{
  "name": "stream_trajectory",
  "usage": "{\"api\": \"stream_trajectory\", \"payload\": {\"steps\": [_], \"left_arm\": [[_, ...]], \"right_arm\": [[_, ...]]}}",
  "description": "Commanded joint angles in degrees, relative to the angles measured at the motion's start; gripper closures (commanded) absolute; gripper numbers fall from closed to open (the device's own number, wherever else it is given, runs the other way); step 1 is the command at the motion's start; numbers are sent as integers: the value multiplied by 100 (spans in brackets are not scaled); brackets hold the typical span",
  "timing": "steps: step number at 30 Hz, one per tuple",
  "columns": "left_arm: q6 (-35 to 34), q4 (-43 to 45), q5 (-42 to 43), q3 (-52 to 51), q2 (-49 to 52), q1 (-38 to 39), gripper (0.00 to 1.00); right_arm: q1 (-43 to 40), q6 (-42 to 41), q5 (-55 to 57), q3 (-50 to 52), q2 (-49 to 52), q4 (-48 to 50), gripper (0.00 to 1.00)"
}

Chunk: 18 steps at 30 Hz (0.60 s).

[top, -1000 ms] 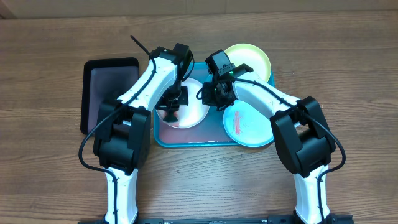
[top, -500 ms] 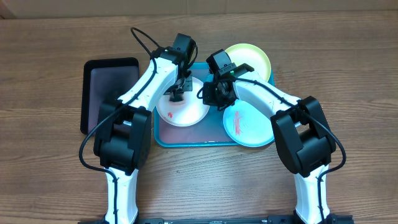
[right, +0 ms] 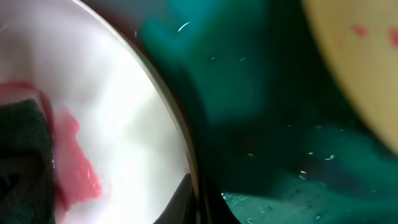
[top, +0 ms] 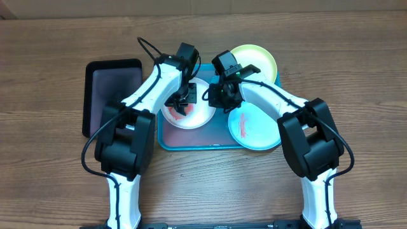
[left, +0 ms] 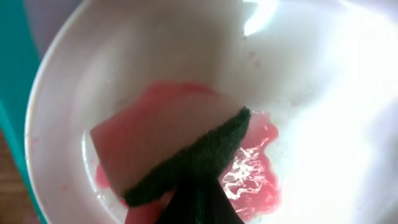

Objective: Clean dirty plates on tray and stack at the side
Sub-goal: 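Continue wiping the red smear on the white plate with the sponge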

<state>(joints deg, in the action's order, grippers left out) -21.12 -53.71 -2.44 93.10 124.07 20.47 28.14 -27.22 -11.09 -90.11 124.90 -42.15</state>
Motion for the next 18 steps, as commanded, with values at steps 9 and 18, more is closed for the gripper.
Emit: {"api": "stream_trajectory", "payload": {"steps": [9, 18], "left_arm": [[-435, 122, -372, 669, 127, -177, 96], [-673, -1025, 168, 850, 127, -103, 96]], "right_arm": [[-11, -2, 160, 9, 254, -37, 96], [-9, 0, 160, 9, 254, -35, 96]]}}
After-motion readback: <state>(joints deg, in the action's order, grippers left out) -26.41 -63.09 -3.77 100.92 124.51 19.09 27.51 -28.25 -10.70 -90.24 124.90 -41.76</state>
